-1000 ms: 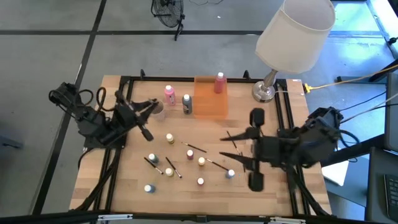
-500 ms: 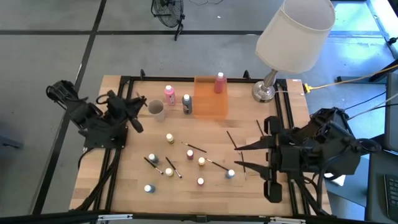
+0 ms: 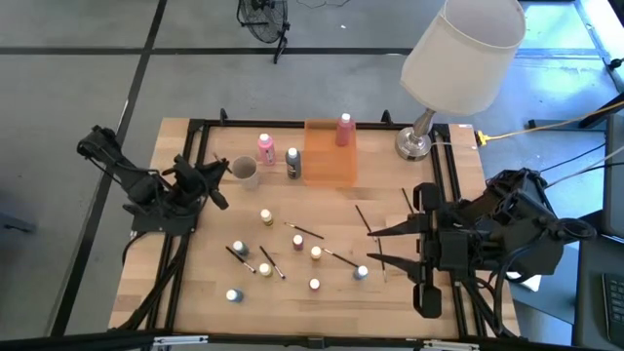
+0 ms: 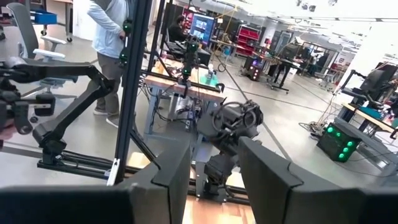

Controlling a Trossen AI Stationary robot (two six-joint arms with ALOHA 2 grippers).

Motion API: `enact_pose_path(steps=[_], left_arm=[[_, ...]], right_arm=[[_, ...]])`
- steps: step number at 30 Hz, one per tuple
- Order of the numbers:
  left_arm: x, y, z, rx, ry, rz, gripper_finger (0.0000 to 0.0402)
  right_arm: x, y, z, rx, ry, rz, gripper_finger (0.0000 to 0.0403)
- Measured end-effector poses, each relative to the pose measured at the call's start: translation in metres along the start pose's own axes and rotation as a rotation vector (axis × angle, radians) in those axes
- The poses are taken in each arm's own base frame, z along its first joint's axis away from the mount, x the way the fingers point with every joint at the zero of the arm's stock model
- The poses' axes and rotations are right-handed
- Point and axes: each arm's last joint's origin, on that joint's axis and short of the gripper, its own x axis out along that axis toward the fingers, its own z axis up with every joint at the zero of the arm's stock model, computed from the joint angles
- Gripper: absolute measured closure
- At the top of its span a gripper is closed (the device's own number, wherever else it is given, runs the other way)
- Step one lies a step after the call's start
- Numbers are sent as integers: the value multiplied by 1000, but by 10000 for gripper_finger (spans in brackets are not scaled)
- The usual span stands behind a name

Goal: Pick & Place Paint Supplies
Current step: Put the silver paint brush into the white cup

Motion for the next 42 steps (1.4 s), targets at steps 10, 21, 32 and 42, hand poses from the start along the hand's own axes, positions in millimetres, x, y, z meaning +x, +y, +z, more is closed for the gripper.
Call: enact_pose_path(steps=[10, 21, 32, 42], left_arm=[[3, 21, -39, -66, -7, 24, 380], [17, 31, -54, -44, 26, 142, 380], [26, 24, -49, -24, 97, 128, 380], [36, 19, -44, -18, 145, 90, 380]], right_arm=[[1, -1, 3, 30, -24, -6, 266], [11, -12, 2, 72, -23, -54, 265], [21, -24, 0, 87, -17, -102, 265], [22, -26, 0, 88, -15, -110, 265]])
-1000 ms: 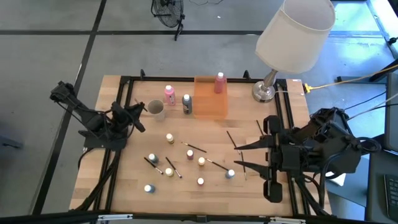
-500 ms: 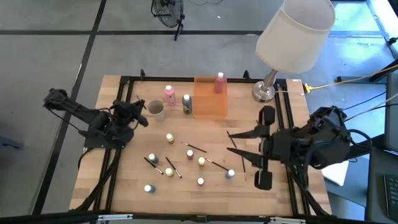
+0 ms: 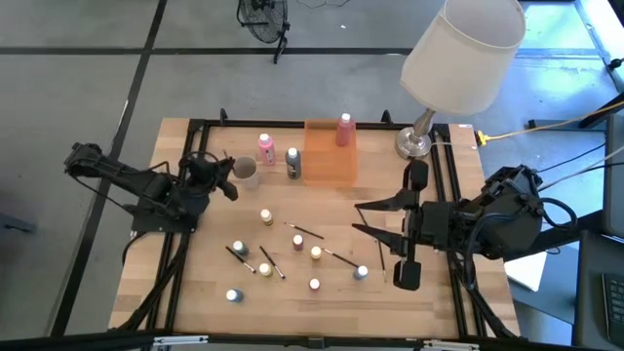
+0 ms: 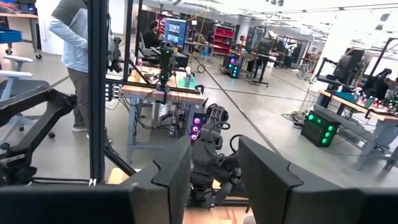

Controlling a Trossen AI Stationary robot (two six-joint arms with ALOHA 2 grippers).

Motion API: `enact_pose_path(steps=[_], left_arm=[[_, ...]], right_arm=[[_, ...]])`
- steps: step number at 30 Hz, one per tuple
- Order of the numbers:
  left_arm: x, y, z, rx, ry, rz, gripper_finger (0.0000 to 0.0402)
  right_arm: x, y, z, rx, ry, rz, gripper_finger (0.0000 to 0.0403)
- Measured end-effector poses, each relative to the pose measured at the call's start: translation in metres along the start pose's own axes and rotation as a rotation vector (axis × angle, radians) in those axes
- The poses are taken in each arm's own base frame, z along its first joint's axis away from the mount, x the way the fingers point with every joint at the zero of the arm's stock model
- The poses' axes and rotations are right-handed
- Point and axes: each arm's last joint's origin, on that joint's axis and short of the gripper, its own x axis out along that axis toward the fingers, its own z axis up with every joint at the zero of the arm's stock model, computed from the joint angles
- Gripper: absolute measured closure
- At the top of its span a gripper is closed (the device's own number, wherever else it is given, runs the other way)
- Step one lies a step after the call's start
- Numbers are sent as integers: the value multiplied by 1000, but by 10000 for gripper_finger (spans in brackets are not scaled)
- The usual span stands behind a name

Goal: Pick & Place Paint Supplies
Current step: Put the silver paint brush into the white cup

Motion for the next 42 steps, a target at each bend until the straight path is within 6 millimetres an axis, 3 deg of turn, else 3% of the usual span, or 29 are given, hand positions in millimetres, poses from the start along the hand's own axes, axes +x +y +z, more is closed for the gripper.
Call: enact_pose_path(steps=[11, 19, 29, 42], left_arm=[[20, -11, 23, -26, -52, -167, 380], [33, -4, 0, -87, -114, -229, 380], [20, 18, 0, -59, -129, -139, 380], [31, 20, -7, -22, -74, -97, 380]], right_arm=[[0, 1, -2, 16, 15, 12, 265], [-1, 3, -3, 27, 19, 58, 265], [-1, 3, -5, 10, 35, 59, 265], [2, 0, -5, -8, 36, 45, 265]])
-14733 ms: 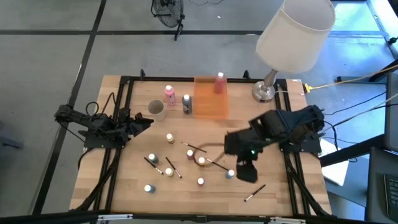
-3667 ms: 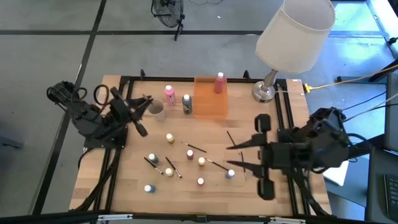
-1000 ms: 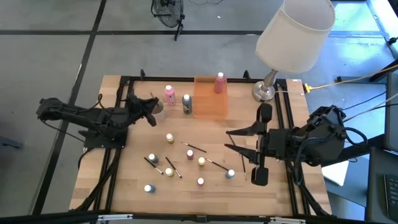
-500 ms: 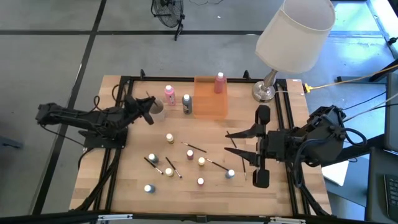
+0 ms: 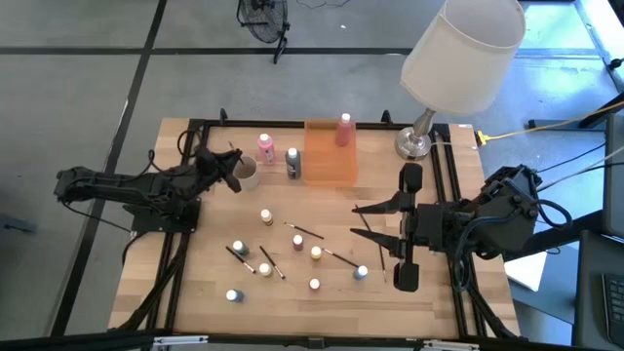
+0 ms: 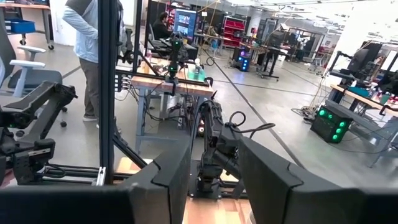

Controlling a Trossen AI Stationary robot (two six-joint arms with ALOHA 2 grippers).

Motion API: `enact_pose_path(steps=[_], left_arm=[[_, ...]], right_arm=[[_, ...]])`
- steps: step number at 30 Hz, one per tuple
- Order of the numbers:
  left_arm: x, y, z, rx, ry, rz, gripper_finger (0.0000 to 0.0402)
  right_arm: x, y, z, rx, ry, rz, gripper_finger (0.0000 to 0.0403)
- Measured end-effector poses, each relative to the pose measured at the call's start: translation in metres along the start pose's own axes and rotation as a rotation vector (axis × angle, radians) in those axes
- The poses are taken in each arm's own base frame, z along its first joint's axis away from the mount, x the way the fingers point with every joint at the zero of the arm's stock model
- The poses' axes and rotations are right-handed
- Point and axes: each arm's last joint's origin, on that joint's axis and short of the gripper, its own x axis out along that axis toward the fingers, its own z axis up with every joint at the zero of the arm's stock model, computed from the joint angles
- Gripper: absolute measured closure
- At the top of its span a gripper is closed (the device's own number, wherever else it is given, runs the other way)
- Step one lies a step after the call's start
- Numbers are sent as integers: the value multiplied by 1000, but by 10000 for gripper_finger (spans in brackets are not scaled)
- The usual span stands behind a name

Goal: Pick & Place Paint Supplies
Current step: Put the silver paint brush into the white cup

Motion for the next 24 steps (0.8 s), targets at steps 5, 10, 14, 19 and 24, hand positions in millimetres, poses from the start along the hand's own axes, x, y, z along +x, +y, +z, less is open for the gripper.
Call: enact_pose_path(steps=[5, 10, 14, 19, 24], left_arm=[[2, 2, -13, -29, 35, -4, 380], [4, 4, -29, -86, 22, -14, 380], [4, 3, -29, -66, 1, -19, 380], [5, 4, -31, -38, 15, -7, 380], [6, 4, -33, -24, 28, -13, 380]], right_arm=[[0, 0, 0, 1, 0, 0, 265], [0, 0, 0, 3, 0, 0, 265], [0, 0, 0, 3, 0, 0, 265], [0, 0, 0, 3, 0, 0, 265], [0, 0, 0, 3, 0, 0, 265]])
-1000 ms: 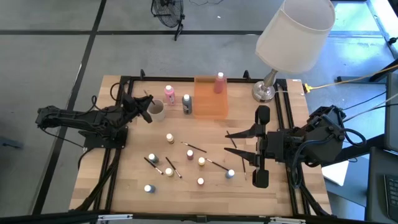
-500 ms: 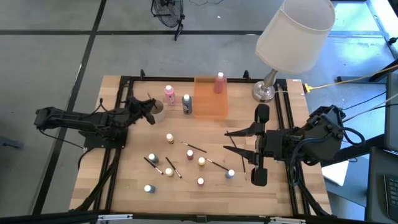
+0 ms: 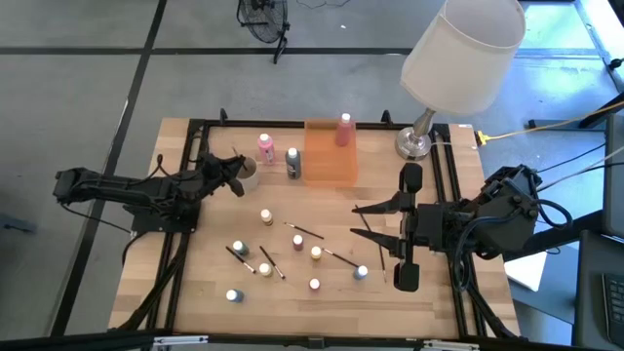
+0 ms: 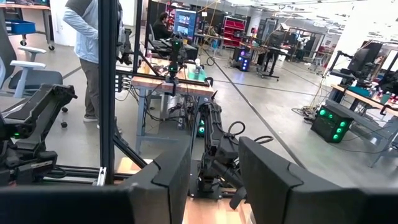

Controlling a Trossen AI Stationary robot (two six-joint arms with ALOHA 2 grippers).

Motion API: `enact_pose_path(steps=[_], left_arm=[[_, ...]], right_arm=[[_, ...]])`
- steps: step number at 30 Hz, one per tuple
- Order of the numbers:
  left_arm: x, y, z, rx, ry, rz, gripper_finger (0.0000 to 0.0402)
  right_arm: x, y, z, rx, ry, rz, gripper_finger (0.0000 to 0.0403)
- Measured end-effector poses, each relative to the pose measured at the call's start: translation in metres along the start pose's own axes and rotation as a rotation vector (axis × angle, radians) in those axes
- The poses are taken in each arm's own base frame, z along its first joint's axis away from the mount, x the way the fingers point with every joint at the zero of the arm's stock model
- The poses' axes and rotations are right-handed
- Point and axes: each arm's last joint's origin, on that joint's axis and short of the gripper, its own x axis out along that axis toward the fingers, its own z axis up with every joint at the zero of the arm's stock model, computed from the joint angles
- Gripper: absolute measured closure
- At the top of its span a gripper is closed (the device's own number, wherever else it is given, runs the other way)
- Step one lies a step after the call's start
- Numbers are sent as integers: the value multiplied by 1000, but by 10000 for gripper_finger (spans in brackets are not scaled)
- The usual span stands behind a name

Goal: Pick & Place Paint Supplies
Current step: Put the silver paint brush into the white cup, then put the large pink paint bottle into the orange bin

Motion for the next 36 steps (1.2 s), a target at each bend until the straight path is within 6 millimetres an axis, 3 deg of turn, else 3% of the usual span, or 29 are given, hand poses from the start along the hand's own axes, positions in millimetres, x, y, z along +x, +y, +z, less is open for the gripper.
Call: enact_pose_path(steps=[15, 23, 36], left_arm=[[1, -2, -2, 38, 24, -35, 379], [1, -1, -2, 38, 16, -12, 346], [1, -2, 0, 16, -3, -22, 357]], right_arm=[[0, 0, 0, 20, 0, 0, 265], [0, 0, 0, 34, 0, 0, 265], [0, 0, 0, 33, 1, 0, 265]])
